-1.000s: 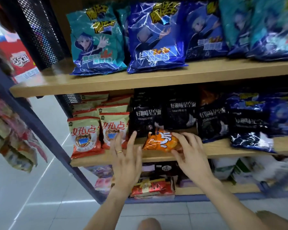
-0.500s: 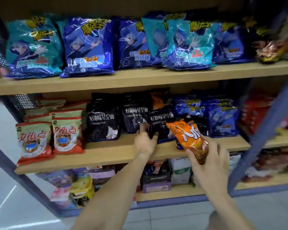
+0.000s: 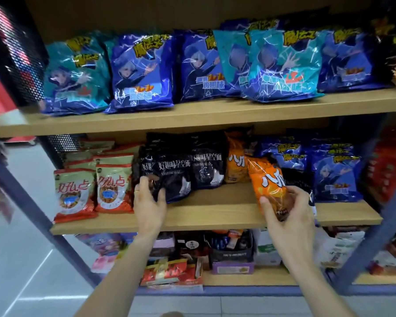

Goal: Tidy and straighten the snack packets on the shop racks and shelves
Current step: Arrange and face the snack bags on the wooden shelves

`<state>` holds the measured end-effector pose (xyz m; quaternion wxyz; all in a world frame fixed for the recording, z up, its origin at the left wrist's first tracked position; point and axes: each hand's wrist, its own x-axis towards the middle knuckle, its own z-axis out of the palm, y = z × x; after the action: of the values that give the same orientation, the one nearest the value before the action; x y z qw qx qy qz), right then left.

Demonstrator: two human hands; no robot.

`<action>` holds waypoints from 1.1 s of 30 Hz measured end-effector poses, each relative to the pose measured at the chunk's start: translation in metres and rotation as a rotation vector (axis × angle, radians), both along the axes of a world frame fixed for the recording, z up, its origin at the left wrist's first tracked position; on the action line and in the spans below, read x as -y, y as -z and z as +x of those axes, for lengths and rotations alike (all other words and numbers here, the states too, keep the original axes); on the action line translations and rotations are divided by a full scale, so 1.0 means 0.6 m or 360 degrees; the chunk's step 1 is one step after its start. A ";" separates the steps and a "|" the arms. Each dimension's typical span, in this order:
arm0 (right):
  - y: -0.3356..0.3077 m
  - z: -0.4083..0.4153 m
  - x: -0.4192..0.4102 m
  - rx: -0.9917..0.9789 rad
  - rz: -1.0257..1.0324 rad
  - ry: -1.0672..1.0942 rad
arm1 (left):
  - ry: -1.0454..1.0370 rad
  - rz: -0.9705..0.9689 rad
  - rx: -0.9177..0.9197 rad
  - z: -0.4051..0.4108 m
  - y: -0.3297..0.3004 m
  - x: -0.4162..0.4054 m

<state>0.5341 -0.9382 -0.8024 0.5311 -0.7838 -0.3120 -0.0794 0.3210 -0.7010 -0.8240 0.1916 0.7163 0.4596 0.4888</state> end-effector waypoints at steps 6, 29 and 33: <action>-0.009 -0.040 -0.124 0.0156 -0.0028 0.0135 | -0.0283 -0.0087 -0.0452 -0.003 0.016 -0.008; 0.014 0.011 -0.152 0.0431 -0.0698 0.0373 | 0.0491 0.0430 -0.0805 0.095 0.031 0.118; 0.016 0.055 -0.047 0.0242 -0.0366 0.0691 | 0.0677 -0.0036 -0.0704 0.175 0.017 0.151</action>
<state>0.5670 -0.9097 -0.8119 0.3839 -0.8794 -0.1825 -0.2143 0.4257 -0.7914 -0.8340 0.1929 0.8833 0.3354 0.2646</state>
